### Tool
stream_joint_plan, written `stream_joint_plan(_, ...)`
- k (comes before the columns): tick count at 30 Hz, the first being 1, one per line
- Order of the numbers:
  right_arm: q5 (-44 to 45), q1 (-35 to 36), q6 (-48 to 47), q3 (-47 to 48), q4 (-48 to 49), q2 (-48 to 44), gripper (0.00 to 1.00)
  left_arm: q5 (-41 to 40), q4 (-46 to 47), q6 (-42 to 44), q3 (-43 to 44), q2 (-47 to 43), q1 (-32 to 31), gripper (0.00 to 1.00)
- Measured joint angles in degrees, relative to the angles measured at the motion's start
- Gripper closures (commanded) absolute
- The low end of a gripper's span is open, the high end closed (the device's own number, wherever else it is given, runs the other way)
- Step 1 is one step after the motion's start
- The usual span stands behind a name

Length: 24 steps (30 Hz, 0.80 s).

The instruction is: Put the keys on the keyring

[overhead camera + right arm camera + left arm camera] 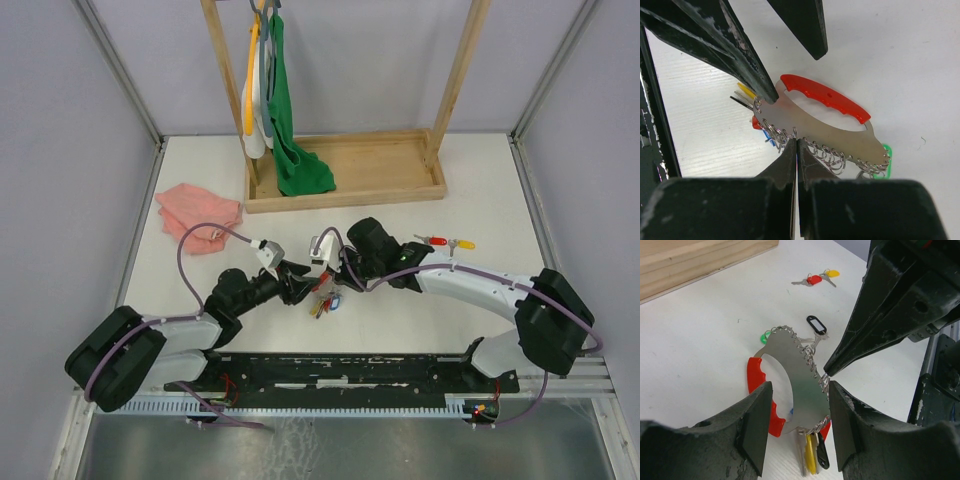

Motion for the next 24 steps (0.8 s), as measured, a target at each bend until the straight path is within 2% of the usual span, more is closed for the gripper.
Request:
stream_joint_plan(10, -1.3, 0.0, 1.0, -4.6, 2.4, -5.1, 0.99, 9.4, 3.3, 8.0, 2.3, 5.0, 0.0, 0.38)
stream_joint_plan(14, -1.6, 0.0, 1.2, -5.6, 4.0, -6.8, 0.99, 13.6, 4.3, 13.5, 2.4, 5.2, 0.0, 0.39)
stream_joint_plan(18, -2.0, 0.0, 1.2, -6.3, 4.5, -7.5, 0.99, 17.0, 2.7, 18.4, 3.7, 5.8, 0.0, 0.46)
stream_joint_plan(21, -2.5, 0.0, 1.2, -6.3, 4.7, -7.5, 0.99, 19.0, 1.8, 20.7, 5.3, 7.3, 0.0, 0.57)
stream_joint_plan(24, -2.9, 0.0, 1.1, -6.3, 4.7, -7.5, 0.99, 20.4, 1.4, 22.1, 6.2, 8.0, 0.0, 0.61)
